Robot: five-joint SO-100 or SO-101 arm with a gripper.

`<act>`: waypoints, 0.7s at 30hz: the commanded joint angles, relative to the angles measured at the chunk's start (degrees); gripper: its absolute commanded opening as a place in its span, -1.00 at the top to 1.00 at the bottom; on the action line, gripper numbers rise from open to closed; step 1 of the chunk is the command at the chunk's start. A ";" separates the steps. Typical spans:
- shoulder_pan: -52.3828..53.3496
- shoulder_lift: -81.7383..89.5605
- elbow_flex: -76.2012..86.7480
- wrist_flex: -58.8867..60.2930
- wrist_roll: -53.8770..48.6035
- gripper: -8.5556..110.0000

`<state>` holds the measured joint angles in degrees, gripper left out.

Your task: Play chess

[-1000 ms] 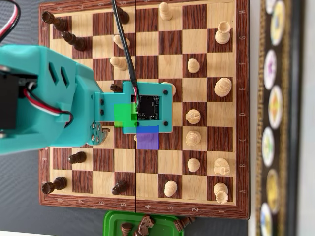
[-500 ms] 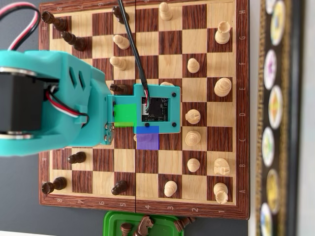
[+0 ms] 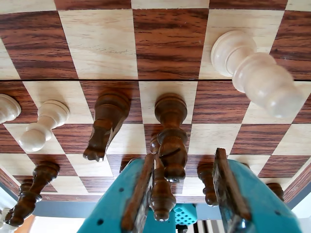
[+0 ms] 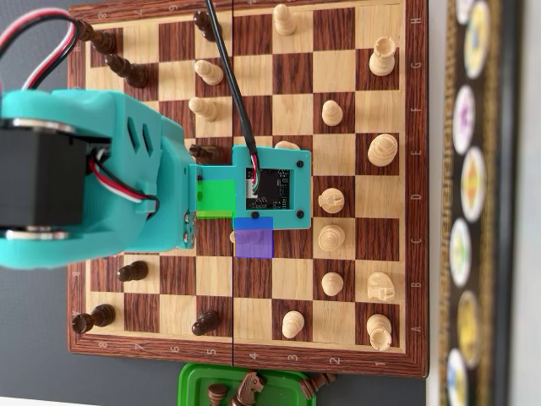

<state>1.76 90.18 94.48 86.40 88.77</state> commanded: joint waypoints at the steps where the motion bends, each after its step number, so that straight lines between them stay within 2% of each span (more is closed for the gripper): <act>1: 0.18 -0.70 -1.85 -0.62 0.09 0.55; 16: 0.26 -3.43 -2.20 -2.99 -0.09 0.56; 21: 0.53 -3.43 -2.11 -2.90 -0.09 0.62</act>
<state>1.76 86.57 94.13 83.76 88.77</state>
